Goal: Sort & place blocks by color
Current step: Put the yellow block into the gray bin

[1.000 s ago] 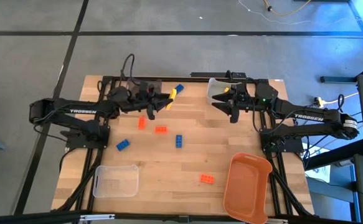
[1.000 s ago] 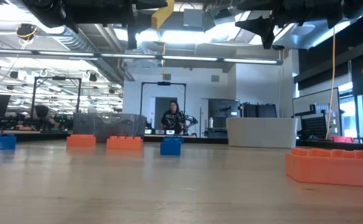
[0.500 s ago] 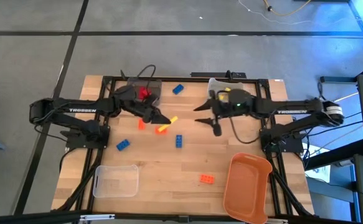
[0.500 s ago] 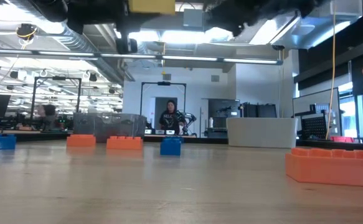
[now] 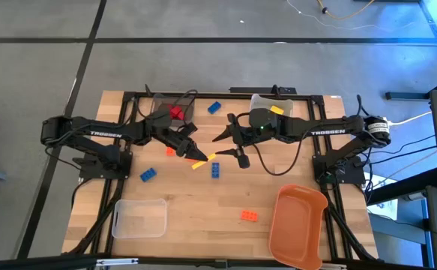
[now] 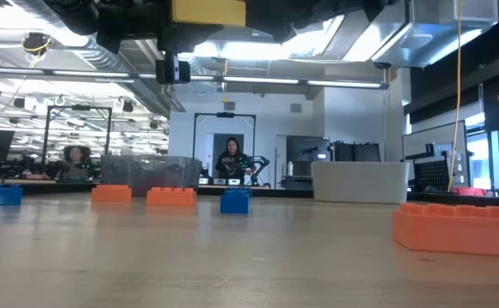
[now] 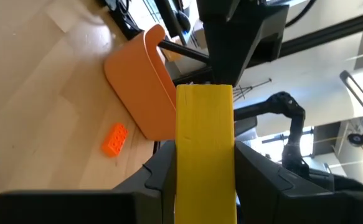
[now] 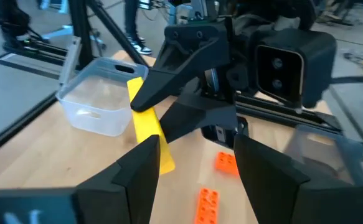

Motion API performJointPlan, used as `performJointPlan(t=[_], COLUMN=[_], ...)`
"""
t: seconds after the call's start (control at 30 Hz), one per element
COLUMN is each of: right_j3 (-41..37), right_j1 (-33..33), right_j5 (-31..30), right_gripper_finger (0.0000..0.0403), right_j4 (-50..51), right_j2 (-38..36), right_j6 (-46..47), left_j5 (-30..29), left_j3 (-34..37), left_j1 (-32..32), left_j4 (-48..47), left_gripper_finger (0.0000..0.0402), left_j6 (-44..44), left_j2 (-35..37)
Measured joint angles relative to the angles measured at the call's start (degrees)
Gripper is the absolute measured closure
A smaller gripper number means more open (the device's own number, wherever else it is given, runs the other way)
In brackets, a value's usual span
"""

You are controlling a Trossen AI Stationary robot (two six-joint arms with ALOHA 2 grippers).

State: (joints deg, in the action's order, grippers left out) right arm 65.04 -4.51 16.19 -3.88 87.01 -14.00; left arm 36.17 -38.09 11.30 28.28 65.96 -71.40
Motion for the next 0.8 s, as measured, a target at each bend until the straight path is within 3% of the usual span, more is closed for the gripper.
performJointPlan(t=[0.27, 0.8], right_j3=[0.2, 0.2], right_j1=[0.1, 2.0], right_j5=[3.9, 4.9], right_gripper_finger=[0.0195, 0.0195], right_j4=[2.0, 0.3], right_j2=[0.7, 0.8], right_j6=[0.1, 0.3], left_j5=[0.1, -2.0], left_j3=[0.1, 0.0], left_j1=[-0.2, 0.0], left_j4=[0.7, 1.0], left_gripper_finger=[0.0286, 0.0286], left_j6=[1.2, 1.5], left_j2=[0.0, 0.0])
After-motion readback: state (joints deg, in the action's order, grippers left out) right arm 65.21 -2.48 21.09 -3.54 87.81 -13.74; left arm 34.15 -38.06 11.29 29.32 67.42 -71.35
